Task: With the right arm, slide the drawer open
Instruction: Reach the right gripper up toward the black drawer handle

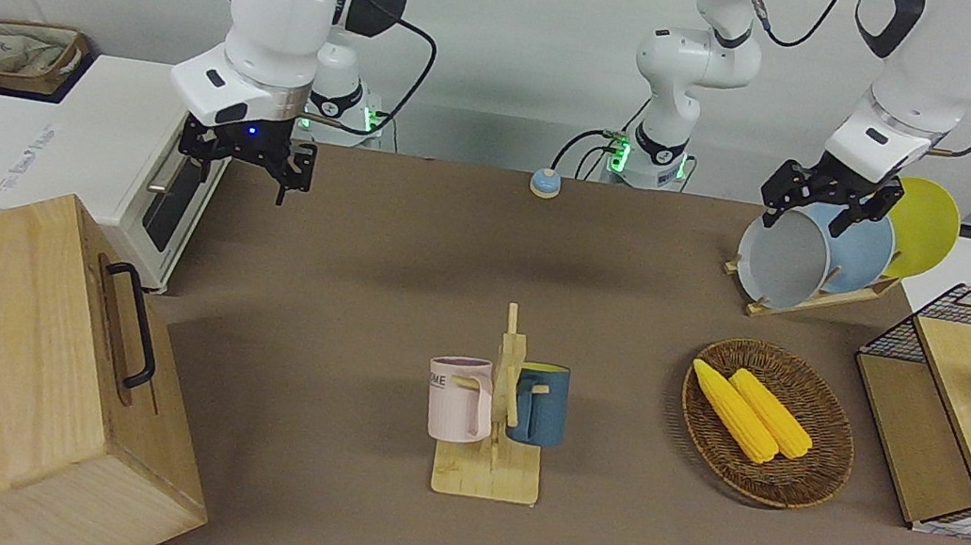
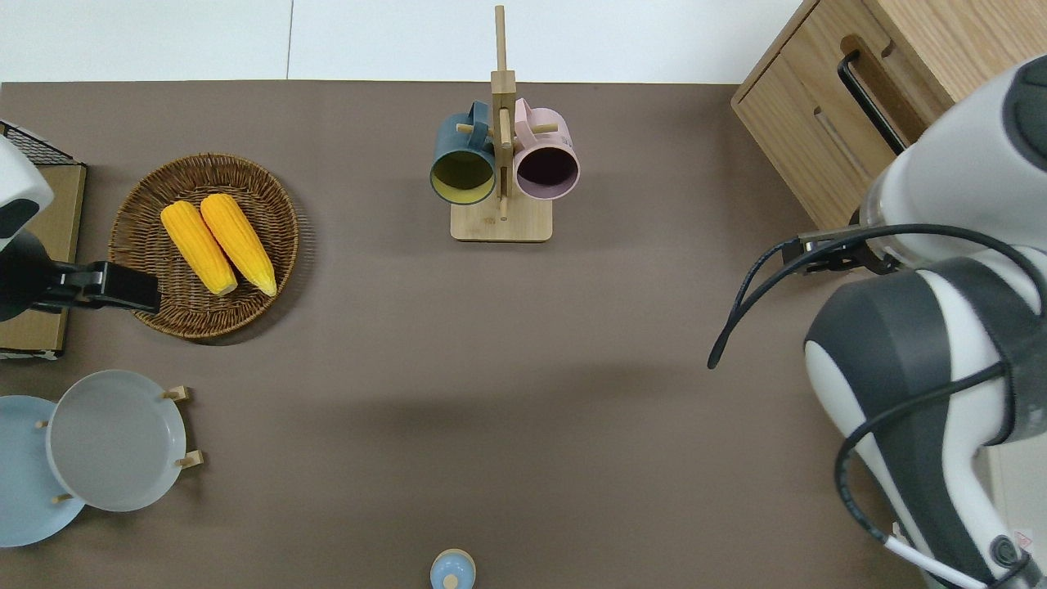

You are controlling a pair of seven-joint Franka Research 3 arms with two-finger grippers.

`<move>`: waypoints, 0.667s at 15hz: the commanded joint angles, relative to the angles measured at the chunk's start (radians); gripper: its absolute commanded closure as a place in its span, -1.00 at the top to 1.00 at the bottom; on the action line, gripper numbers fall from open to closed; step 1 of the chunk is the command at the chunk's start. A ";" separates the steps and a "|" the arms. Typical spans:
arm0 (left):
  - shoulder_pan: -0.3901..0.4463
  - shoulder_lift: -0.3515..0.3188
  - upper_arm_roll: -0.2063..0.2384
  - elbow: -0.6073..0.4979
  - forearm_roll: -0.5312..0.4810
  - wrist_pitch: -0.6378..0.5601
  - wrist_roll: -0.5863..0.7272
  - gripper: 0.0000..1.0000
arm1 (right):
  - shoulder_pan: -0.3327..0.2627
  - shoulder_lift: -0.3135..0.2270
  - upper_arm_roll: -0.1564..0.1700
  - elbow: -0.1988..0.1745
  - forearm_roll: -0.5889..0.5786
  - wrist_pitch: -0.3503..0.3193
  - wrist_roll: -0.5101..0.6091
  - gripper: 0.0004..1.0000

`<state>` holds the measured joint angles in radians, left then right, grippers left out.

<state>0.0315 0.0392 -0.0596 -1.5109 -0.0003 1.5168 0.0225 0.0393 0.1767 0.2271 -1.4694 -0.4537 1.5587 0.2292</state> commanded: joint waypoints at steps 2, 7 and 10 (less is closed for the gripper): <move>0.004 0.011 -0.006 0.026 0.017 -0.020 0.010 0.99 | 0.060 0.073 0.003 0.011 -0.230 -0.014 0.050 0.97; 0.004 0.011 -0.006 0.026 0.017 -0.020 0.010 0.99 | 0.116 0.127 0.003 -0.005 -0.477 0.006 0.062 0.97; 0.004 0.011 -0.006 0.026 0.017 -0.020 0.010 0.99 | 0.137 0.147 0.003 -0.028 -0.592 0.055 0.099 0.97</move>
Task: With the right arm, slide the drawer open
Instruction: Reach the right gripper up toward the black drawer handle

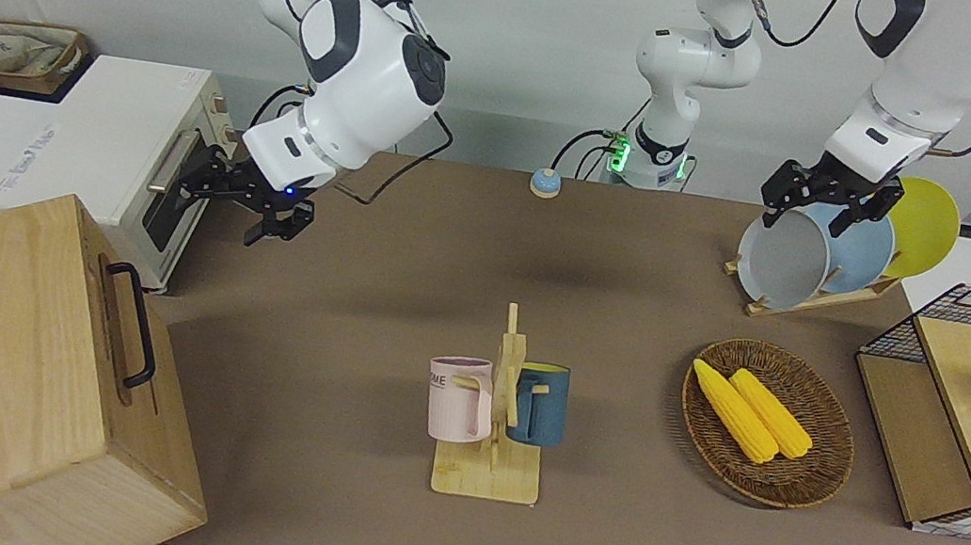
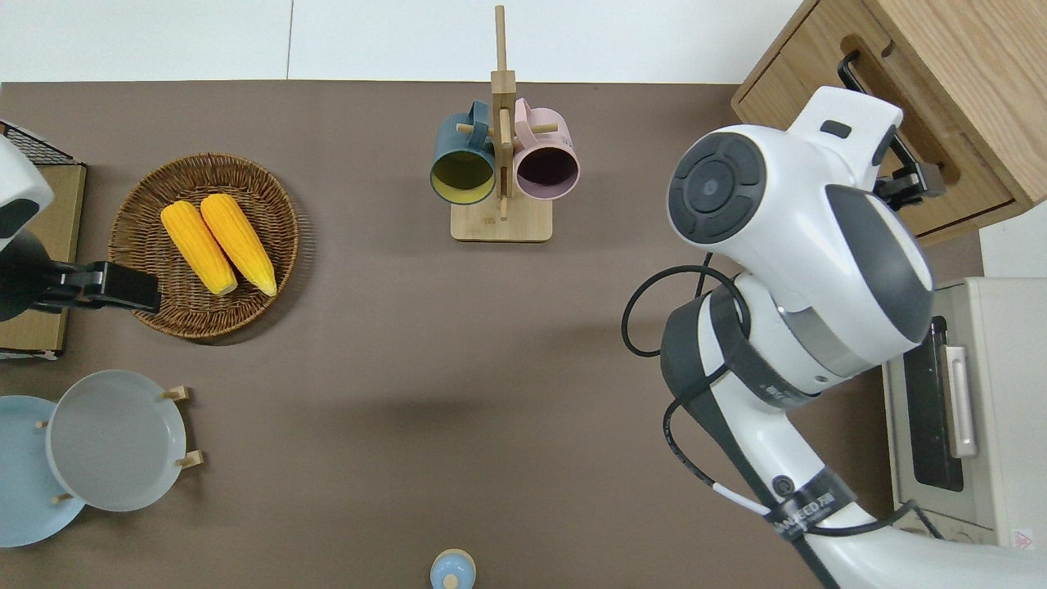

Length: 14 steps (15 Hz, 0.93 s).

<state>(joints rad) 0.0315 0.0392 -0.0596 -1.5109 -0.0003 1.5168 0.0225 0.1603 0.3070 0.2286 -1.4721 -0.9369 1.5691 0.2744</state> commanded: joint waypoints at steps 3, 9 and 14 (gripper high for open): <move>0.004 0.011 -0.006 0.026 0.017 -0.020 0.010 0.99 | 0.025 0.032 0.001 -0.063 -0.248 0.109 0.091 0.97; 0.004 0.011 -0.006 0.024 0.017 -0.020 0.010 0.99 | 0.025 0.116 -0.031 -0.085 -0.488 0.184 0.178 0.97; 0.004 0.011 -0.006 0.026 0.017 -0.020 0.010 0.99 | 0.027 0.161 -0.098 -0.111 -0.678 0.278 0.245 0.97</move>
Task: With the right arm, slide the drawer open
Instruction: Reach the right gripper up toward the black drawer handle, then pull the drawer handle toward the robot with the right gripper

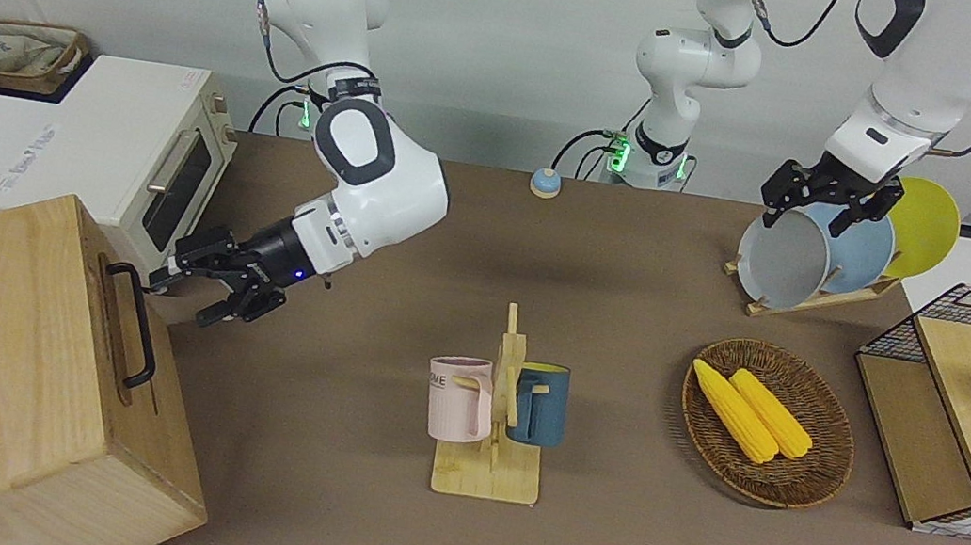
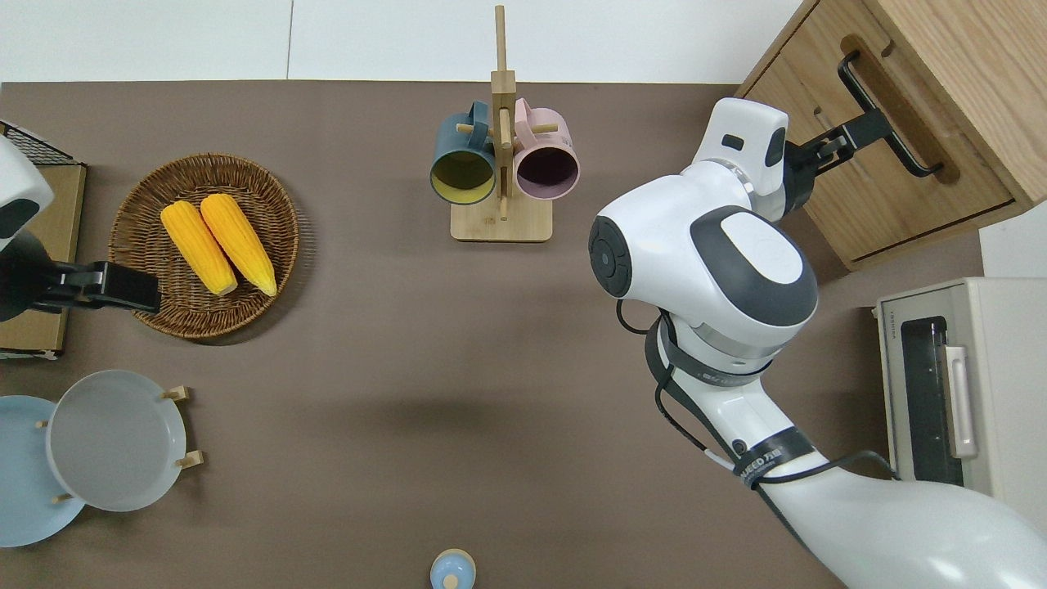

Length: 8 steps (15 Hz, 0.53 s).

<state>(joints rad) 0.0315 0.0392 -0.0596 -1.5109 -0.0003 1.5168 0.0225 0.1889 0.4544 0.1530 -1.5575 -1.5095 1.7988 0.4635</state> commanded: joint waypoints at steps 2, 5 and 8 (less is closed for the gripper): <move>0.004 0.011 -0.006 0.026 0.017 -0.020 0.010 0.99 | -0.002 0.032 -0.024 -0.024 -0.168 0.050 0.064 0.97; 0.004 0.011 -0.006 0.026 0.017 -0.020 0.010 0.99 | 0.001 0.047 -0.047 -0.024 -0.216 0.077 0.086 0.97; 0.004 0.011 -0.006 0.026 0.017 -0.020 0.010 0.99 | 0.009 0.061 -0.067 -0.023 -0.250 0.080 0.087 0.95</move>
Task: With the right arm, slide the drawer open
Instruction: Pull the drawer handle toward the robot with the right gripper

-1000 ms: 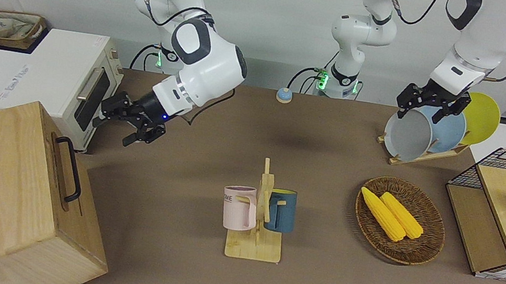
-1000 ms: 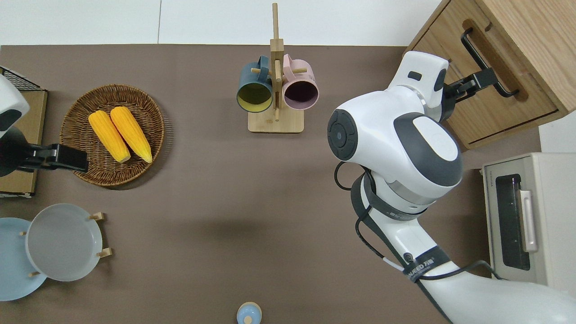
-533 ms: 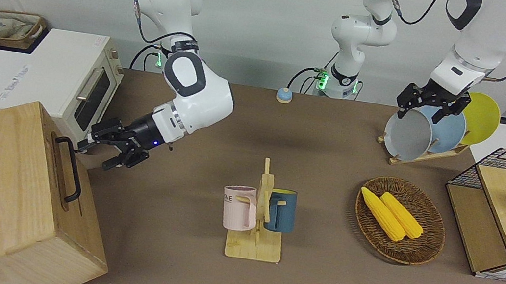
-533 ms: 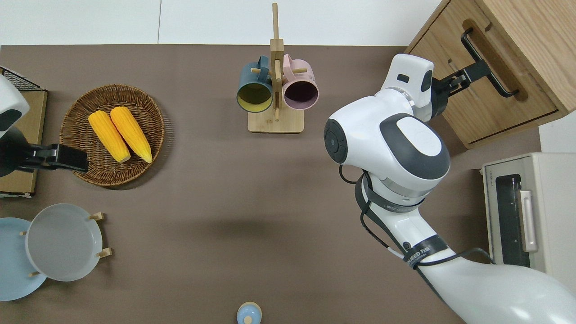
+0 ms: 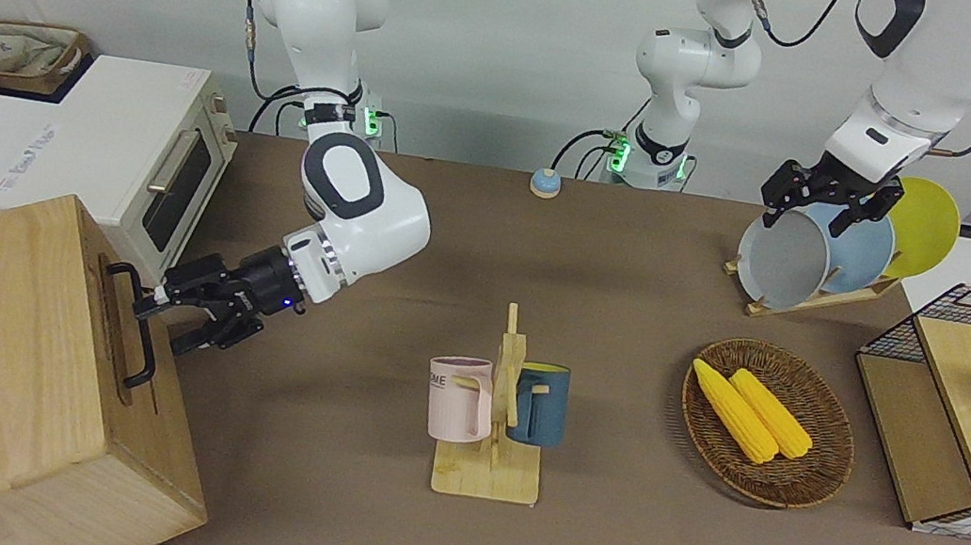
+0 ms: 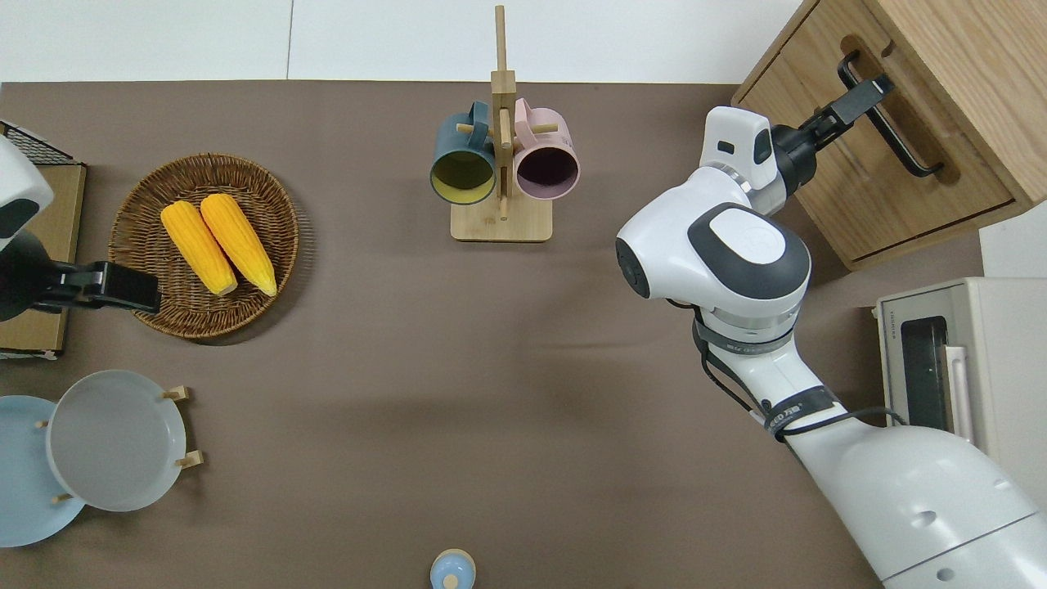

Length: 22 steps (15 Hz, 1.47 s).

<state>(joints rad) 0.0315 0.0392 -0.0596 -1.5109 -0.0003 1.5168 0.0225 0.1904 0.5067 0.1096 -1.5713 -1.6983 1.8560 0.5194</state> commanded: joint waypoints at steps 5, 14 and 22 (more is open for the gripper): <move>0.004 0.011 -0.006 0.026 0.017 -0.020 0.010 0.99 | 0.006 0.016 -0.033 -0.007 -0.073 0.046 0.033 -0.17; 0.004 0.011 -0.006 0.026 0.017 -0.020 0.010 0.99 | 0.004 0.015 -0.033 -0.009 -0.072 0.040 0.016 -1.00; 0.004 0.011 -0.006 0.026 0.017 -0.020 0.010 0.99 | 0.064 0.009 -0.031 -0.010 -0.037 -0.027 -0.004 -1.00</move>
<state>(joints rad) 0.0315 0.0392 -0.0596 -1.5109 -0.0003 1.5168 0.0225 0.2030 0.5206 0.0814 -1.5730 -1.7415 1.8723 0.5322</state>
